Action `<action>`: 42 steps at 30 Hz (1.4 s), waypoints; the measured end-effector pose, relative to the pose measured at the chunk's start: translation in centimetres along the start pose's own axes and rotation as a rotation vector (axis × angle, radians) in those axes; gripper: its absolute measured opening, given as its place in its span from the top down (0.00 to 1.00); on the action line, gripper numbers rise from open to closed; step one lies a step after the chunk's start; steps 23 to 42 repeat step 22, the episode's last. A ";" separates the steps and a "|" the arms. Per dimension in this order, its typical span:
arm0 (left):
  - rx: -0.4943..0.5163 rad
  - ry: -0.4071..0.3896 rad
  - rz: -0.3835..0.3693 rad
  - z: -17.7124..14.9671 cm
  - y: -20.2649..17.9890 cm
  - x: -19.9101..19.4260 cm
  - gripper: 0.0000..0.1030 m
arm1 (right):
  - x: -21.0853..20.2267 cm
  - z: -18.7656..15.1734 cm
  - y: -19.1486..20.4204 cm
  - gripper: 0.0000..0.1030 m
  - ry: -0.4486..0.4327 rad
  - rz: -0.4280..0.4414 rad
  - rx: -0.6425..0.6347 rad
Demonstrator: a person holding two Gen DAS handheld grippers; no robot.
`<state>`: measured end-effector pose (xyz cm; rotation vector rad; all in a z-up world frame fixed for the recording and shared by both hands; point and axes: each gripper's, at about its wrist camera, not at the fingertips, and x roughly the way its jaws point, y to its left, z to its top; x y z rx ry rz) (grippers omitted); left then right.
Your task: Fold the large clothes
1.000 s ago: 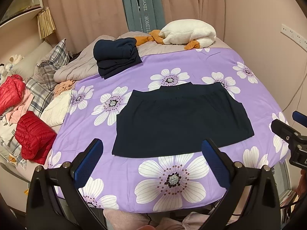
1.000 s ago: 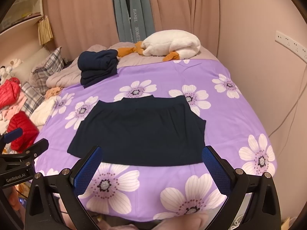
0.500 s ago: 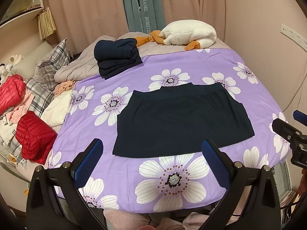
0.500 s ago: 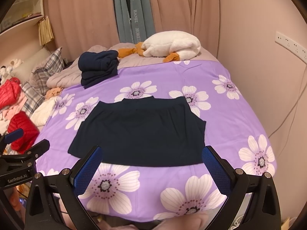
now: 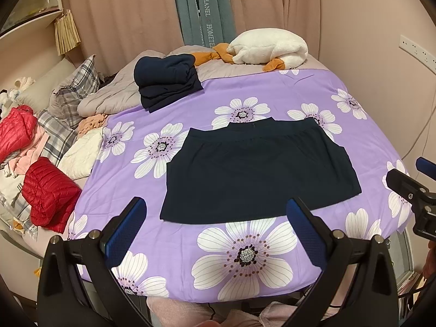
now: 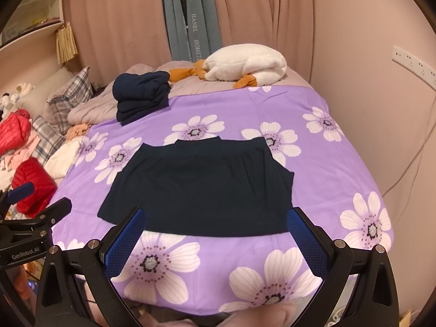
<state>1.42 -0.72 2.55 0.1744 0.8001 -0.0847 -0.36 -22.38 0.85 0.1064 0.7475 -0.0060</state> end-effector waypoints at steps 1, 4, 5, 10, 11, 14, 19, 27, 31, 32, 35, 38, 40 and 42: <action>0.000 -0.001 0.001 0.0 0.0 0.0 0.00 | 0.0 -0.1 0.0 0.01 0.000 -0.001 0.000; -0.001 0.000 0.000 0.0 0.0 0.0 0.00 | 0.0 -0.1 0.0 0.01 0.000 -0.001 0.000; -0.001 0.000 0.002 0.0 0.0 0.0 0.00 | 0.0 -0.1 0.0 0.01 0.000 -0.001 0.001; 0.001 0.001 0.008 -0.1 0.0 0.0 0.00 | -0.1 -0.2 0.1 0.01 0.000 -0.003 0.003; 0.001 0.000 0.008 -0.1 0.0 0.0 0.00 | -0.1 -0.1 0.2 0.01 0.000 -0.002 0.003; 0.001 -0.005 0.009 -0.2 0.0 0.0 0.00 | -0.1 -0.2 0.2 0.01 -0.001 -0.003 0.001; -0.002 -0.008 0.012 -0.1 0.0 0.0 0.00 | -0.1 -0.2 0.5 0.01 -0.002 -0.002 -0.005; -0.004 -0.001 0.006 0.0 0.1 0.1 0.00 | -0.1 -0.2 0.5 0.01 -0.002 -0.002 -0.002; -0.004 -0.001 0.006 0.0 0.1 0.1 0.00 | -0.1 -0.2 0.5 0.01 -0.002 -0.002 -0.002; -0.004 -0.001 0.006 0.0 0.1 0.1 0.00 | -0.1 -0.2 0.5 0.01 -0.002 -0.002 -0.002; -0.004 -0.001 0.006 0.0 0.1 0.1 0.00 | -0.1 -0.2 0.5 0.01 -0.002 -0.002 -0.002; -0.004 -0.001 0.006 0.0 0.1 0.1 0.00 | -0.1 -0.2 0.5 0.01 -0.002 -0.002 -0.002; -0.004 -0.001 0.006 0.0 0.1 0.1 0.00 | -0.1 -0.2 0.5 0.01 -0.002 -0.002 -0.002; -0.004 -0.001 0.006 0.0 0.1 0.1 0.00 | -0.1 -0.2 0.5 0.01 -0.002 -0.002 -0.002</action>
